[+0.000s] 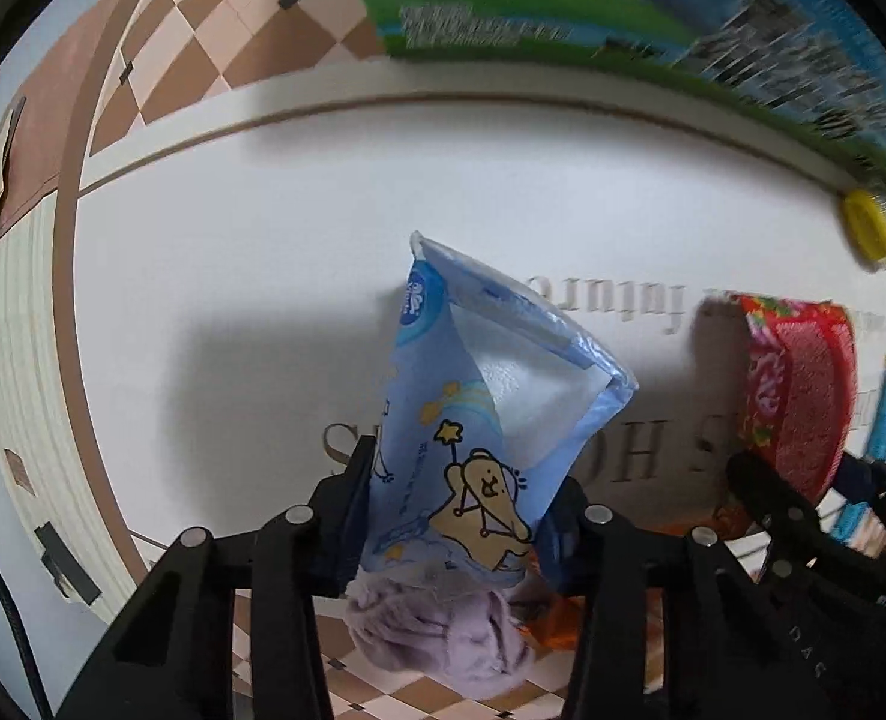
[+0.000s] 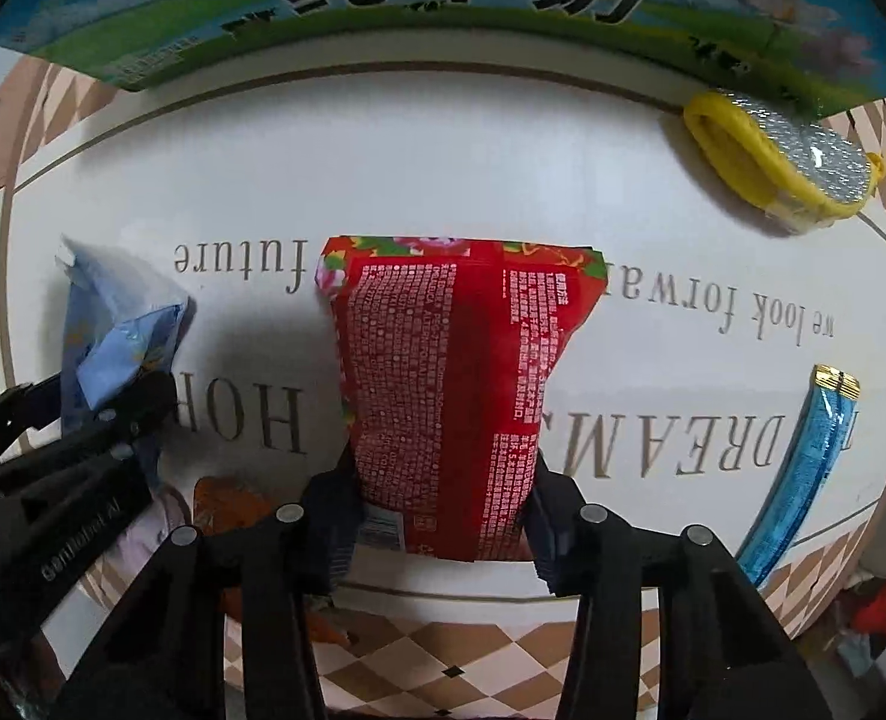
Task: Organize soft objects
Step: 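Lower both packs into the box beside the bags and open both tools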
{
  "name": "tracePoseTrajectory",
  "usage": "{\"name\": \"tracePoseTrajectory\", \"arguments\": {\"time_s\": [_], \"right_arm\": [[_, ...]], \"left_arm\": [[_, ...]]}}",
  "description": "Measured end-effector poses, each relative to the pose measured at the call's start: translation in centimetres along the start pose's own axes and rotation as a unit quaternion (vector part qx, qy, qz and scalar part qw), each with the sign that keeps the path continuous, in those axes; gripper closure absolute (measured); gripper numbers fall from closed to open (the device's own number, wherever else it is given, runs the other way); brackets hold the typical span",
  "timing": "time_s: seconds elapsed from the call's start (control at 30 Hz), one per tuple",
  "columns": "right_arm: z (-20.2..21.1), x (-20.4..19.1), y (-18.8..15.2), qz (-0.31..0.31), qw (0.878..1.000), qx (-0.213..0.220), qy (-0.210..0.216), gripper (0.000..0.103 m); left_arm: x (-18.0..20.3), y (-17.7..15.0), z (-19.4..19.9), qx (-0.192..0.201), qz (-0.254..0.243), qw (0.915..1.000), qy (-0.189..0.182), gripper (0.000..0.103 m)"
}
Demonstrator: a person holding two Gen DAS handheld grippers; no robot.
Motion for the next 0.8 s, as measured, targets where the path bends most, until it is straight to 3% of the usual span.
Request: {"name": "tracePoseTrajectory", "arguments": {"time_s": [0.2, 0.37, 0.47, 0.57, 0.8], "right_arm": [[5.9, 1.5, -2.4, 0.008, 0.998, 0.037, 0.047, 0.055], [15.4, 3.9, -3.0, 0.01, 0.991, 0.109, 0.076, 0.055], [20.1, 4.3, -1.2, 0.018, 0.986, 0.149, 0.075, 0.055], [23.2, 4.7, 2.0, 0.025, 0.981, 0.182, 0.065, 0.055], [21.1, 6.6, 11.8, 0.002, 0.985, 0.156, 0.066, 0.055]], "left_arm": [[0.0, -1.4, 6.7, 0.047, -0.008, 0.996, -0.075, 0.061], [1.6, -0.2, 15.2, 0.092, -0.031, 0.9862, -0.134, 0.061], [3.1, 4.7, 18.9, 0.1, -0.04, 0.9839, -0.143, 0.061], [3.9, 10.5, 20.3, 0.109, -0.026, 0.9865, -0.12, 0.061], [4.1, 19.5, 16.2, 0.029, 0.039, 0.9895, -0.136, 0.061]]}}
Point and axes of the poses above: each gripper's, at about its wrist camera, not at the fingertips, and z roughly against the way its jaws point, x to its right, y to its top, the point moved 1 cm from there along -z, roughly the way its jaws point, and after that the axes turned 4 degrees about z, right-handed, at the moved point
